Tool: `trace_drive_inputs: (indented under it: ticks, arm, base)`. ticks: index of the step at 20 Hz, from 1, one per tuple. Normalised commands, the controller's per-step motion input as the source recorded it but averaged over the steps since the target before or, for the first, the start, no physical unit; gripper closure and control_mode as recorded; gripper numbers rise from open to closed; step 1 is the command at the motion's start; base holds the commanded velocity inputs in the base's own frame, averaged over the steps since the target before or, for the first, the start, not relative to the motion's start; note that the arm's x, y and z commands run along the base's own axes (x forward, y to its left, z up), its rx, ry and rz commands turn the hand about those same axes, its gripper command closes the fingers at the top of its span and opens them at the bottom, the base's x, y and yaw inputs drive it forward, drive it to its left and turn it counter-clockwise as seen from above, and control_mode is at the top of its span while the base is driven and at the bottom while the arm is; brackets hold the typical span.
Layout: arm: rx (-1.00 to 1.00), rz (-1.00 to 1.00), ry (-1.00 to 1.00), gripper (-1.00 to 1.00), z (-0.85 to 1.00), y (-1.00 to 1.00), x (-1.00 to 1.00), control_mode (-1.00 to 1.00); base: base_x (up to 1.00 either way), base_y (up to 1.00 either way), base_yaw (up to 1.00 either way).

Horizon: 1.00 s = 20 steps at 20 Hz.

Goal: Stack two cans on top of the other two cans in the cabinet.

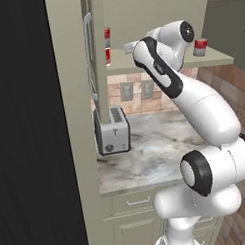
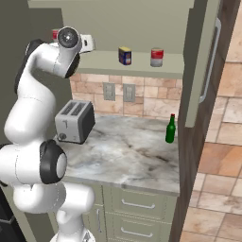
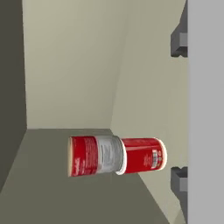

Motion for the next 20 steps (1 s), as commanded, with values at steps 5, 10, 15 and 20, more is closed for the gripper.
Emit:
trace_drive_inputs:
  ticks: [5,10,15,20]
  arm:
    - [0.0,-0.19,0.0,-1.0,-0.01,-0.6,-0.4,-1.0]
    - [0.0,-0.15,-0.01,-1.0,-0.01,-0.66,-0.38,-1.0]
    - [0.0,-0.15,0.06,-1.0,0.01,-0.6,-0.26,-1.0]
    - [0.0,-0.08,0.04,-1.0,0.0,-0.5,-0.13,-1.0]
  base:
    - [0.0,0.0,0.0]
    - [0.0,0.0,0.0]
    - [0.0,0.0,0.0]
    - [0.0,0.0,0.0]
